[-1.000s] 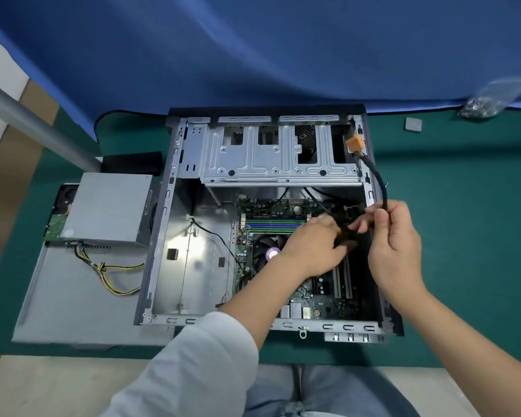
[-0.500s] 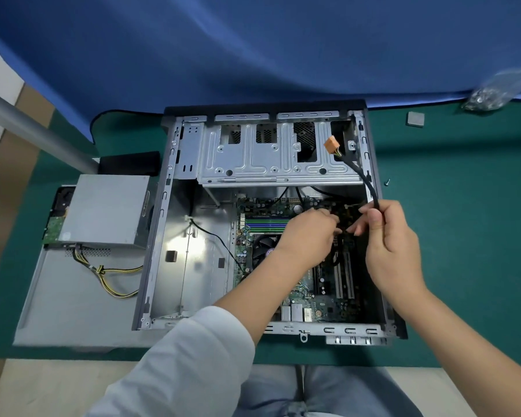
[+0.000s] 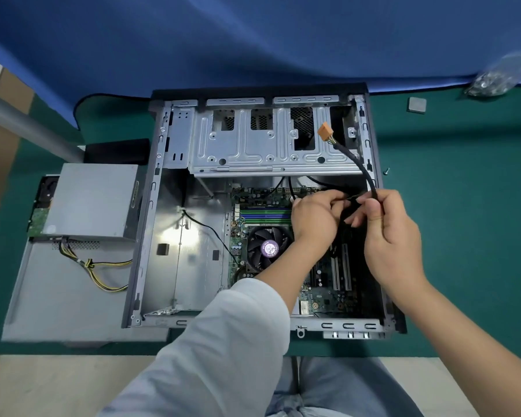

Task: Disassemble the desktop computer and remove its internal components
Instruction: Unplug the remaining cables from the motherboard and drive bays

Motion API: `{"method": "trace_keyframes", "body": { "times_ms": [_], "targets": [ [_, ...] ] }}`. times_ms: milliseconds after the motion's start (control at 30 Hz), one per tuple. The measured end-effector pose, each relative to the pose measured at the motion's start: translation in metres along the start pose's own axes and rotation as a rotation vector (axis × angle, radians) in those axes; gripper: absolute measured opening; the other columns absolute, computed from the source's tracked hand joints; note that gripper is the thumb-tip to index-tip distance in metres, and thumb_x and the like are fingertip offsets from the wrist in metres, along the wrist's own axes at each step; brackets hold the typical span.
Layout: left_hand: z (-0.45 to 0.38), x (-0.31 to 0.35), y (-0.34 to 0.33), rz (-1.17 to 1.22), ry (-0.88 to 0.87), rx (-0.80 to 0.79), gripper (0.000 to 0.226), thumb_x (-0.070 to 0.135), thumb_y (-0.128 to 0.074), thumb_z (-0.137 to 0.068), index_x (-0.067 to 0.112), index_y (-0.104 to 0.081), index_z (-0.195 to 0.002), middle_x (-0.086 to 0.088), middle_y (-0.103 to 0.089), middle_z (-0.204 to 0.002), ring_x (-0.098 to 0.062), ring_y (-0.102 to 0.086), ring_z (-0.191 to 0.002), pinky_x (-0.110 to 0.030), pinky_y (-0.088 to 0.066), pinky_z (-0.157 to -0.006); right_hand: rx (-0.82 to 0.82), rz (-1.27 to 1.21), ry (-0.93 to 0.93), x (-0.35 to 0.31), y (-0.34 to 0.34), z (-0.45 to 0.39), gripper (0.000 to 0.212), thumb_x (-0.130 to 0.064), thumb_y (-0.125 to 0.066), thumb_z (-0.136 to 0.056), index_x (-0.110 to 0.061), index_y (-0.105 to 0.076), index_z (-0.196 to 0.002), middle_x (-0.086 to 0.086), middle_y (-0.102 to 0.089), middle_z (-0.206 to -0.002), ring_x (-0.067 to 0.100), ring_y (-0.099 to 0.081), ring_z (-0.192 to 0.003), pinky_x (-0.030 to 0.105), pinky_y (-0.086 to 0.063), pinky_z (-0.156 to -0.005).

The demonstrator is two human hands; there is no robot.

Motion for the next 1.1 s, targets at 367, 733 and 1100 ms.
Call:
{"method": "trace_keyframes", "body": {
  "times_ms": [367, 733, 1100],
  "targets": [
    [0.003, 0.008, 0.0, -0.133, -0.045, 0.02, 0.022, 0.029, -0.047, -0.092, 0.024, -0.065, -0.103, -0.001, -0.068, -0.099, -0.022, -0.059, -0.087, -0.031, -0.026, -0.088, -0.01, 0.017, -0.004, -0.001, -0.001, 0.0, 0.013, -0.035, -0.031, -0.099, -0.04, -0.041, -0.093, -0.013, -0.061, -0.072, 0.005, -0.058, -0.069, 0.018, -0.041, -0.064],
    [0.003, -0.002, 0.006, 0.058, 0.08, 0.133, 0.018, 0.036, -0.061, -0.083, 0.028, -0.073, -0.093, 0.004, -0.073, -0.087, -0.019, -0.061, -0.084, -0.027, -0.04, -0.087, -0.016, 0.04, -0.012, 0.0, -0.002, -0.001, 0.012, -0.032, -0.034, -0.099, -0.035, -0.043, -0.093, -0.01, -0.061, -0.074, 0.007, -0.057, -0.071, 0.022, -0.04, -0.065],
    [0.012, 0.023, 0.018, -0.184, -0.258, 0.236, 0.007, 0.019, -0.068, -0.079, 0.018, -0.072, -0.085, -0.002, -0.071, -0.076, -0.023, -0.063, -0.075, -0.028, -0.028, -0.074, 0.001, 0.008, -0.058, 0.001, -0.002, 0.001, 0.013, -0.038, -0.032, -0.099, -0.037, -0.044, -0.092, -0.014, -0.062, -0.074, 0.008, -0.062, -0.075, 0.029, -0.045, -0.069]
  ]
}}
Point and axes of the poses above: each hand's wrist, its own z-axis away from the middle knuckle, its own y-axis out of the back of the hand, x = y × z, the point moved 10 cm from there along -z, towards the middle knuckle
